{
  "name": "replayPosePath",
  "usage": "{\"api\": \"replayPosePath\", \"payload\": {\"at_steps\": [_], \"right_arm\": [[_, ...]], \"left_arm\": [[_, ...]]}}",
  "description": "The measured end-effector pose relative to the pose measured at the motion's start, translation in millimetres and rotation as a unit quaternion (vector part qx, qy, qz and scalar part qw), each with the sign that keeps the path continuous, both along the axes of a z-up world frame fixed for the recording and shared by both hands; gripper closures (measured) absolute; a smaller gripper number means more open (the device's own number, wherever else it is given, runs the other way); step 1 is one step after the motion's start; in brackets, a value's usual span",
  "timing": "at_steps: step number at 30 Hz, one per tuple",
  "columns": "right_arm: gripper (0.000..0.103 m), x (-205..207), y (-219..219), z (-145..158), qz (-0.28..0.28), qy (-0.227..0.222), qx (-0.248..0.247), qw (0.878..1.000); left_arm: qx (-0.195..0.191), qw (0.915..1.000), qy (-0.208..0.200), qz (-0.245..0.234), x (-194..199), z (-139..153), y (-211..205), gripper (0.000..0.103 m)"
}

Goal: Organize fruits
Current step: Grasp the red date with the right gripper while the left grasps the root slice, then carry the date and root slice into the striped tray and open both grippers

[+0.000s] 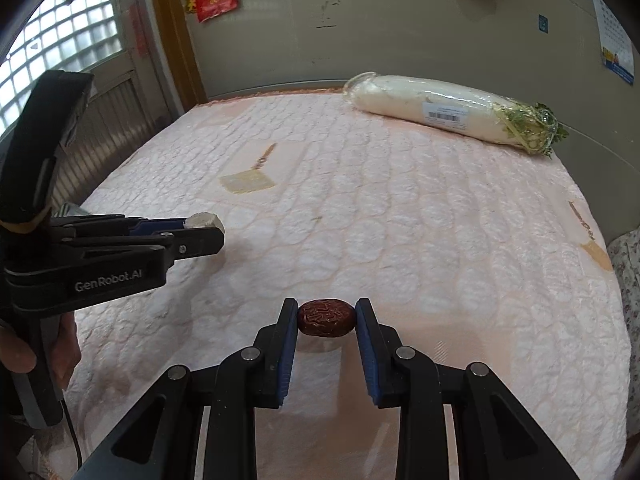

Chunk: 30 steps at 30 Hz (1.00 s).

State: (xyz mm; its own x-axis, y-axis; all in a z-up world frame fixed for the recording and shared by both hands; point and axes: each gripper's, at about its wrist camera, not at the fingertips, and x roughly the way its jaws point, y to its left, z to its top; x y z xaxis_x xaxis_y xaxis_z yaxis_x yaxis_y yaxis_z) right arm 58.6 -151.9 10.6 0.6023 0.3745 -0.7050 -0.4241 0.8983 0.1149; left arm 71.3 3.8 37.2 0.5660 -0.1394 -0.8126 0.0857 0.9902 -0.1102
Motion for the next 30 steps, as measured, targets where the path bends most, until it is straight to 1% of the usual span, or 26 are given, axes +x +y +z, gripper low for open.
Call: {"api": "replayPosePath", "payload": {"at_steps": [6,9,12,15,24,30], "right_arm": [[0.075,-34.1,27.3,4.7,0.025,-0.007,0.014,1.000],[0.075,-53.8,45.7,7.2,0.042,-0.010,0.027,0.999],[0.075,-71.8,64.0,8.7,0.057,-0.015,0.036,0.998],[0.075,-86.6,84.4,8.5,0.074,-0.015,0.046,0.996],[0.075,-117.7,136.6,14.8,0.122,-0.022,0.040,0.992],[0.075,-130.2,169.0,22.1,0.153,-0.031,0.028,0.987]], "left_arm": [[0.017,0.9995,-0.013,0.023,-42.0,9.9,15.3,0.075],[0.028,0.9986,-0.023,0.038,-66.3,15.5,28.5,0.075],[0.030,0.9976,-0.029,0.055,-84.8,19.5,44.9,0.075],[0.043,0.9956,-0.040,0.074,-103.7,23.1,61.4,0.075],[0.050,0.9899,-0.050,0.123,-150.8,26.5,113.1,0.075],[0.058,0.9850,-0.059,0.152,-170.5,29.4,141.4,0.075]]}}
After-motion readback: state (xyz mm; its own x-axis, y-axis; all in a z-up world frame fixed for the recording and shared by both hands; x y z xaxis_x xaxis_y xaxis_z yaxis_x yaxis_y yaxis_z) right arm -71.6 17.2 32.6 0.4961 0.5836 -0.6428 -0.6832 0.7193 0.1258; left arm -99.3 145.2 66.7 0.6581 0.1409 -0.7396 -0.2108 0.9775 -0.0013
